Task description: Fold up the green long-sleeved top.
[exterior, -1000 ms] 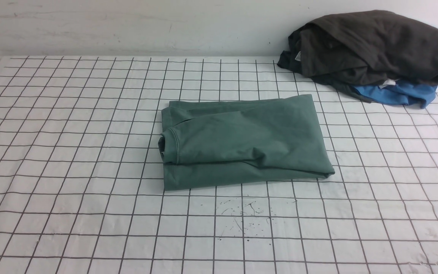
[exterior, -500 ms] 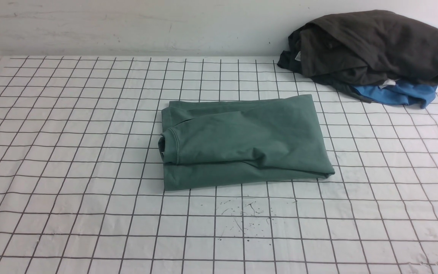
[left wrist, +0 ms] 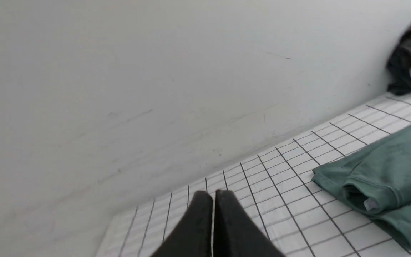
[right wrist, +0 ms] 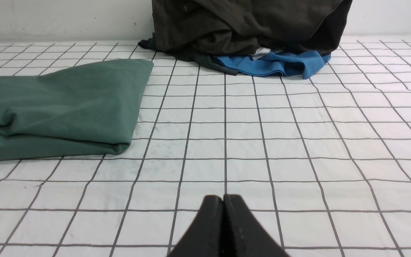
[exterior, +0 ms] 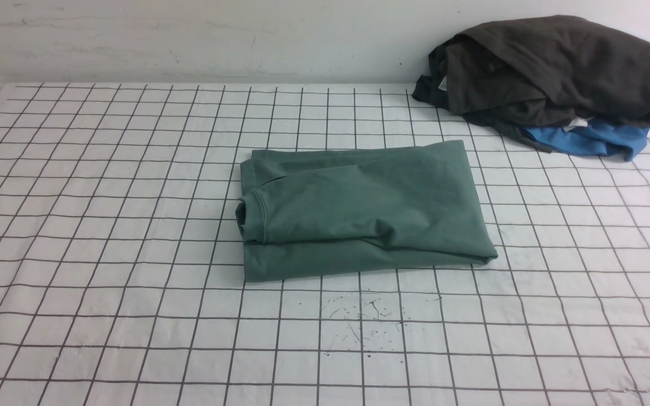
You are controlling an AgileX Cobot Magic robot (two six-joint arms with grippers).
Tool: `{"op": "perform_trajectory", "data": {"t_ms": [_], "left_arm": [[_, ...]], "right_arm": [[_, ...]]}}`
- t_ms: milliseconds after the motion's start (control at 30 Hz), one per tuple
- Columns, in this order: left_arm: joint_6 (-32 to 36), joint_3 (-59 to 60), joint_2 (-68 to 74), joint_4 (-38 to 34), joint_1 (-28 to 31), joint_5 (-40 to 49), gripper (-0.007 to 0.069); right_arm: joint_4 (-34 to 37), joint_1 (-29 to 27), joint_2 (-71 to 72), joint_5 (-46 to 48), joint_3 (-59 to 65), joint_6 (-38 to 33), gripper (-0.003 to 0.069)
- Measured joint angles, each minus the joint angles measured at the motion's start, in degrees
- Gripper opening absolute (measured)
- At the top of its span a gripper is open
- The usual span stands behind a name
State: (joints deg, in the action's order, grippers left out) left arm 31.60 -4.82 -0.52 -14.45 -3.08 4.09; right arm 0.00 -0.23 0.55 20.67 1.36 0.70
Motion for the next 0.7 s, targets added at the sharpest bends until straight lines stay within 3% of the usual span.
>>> {"op": "perform_trajectory", "data": {"t_ms": [33, 100, 133, 233, 367, 700], "left_arm": [[-7.35, 2.97, -0.09, 2.8, 1.62, -1.94, -0.0008], [-13.06, 4.66, -0.09, 5.84, 2.64, -2.29, -0.0008], [-19.22, 5.99, -0.09, 9.82, 3.63, 0.24, -0.0008], [-28.29, 6.27, -0.09, 14.89, 3.7, 9.15, -0.0008], [-30.33, 6.18, -0.09, 16.56, 1.56, 16.89, -0.0008], [-29.98, 6.12, -0.09, 16.39, -0.58, 17.19, -0.0008]], "right_arm": [[0.0, 0.0, 0.0, 0.03, 0.0, 0.0, -0.0011], [0.31, 0.0, 0.0, 0.03, 0.0, 0.0, -0.0011], [0.0, 0.0, 0.0, 0.03, 0.0, 0.0, -0.0011], [0.0, 0.0, 0.0, 0.03, 0.0, 0.0, -0.0011], [0.0, 0.0, 0.0, 0.03, 0.0, 0.0, -0.0011], [0.0, 0.0, 0.0, 0.03, 0.0, 0.0, -0.0011]]}}
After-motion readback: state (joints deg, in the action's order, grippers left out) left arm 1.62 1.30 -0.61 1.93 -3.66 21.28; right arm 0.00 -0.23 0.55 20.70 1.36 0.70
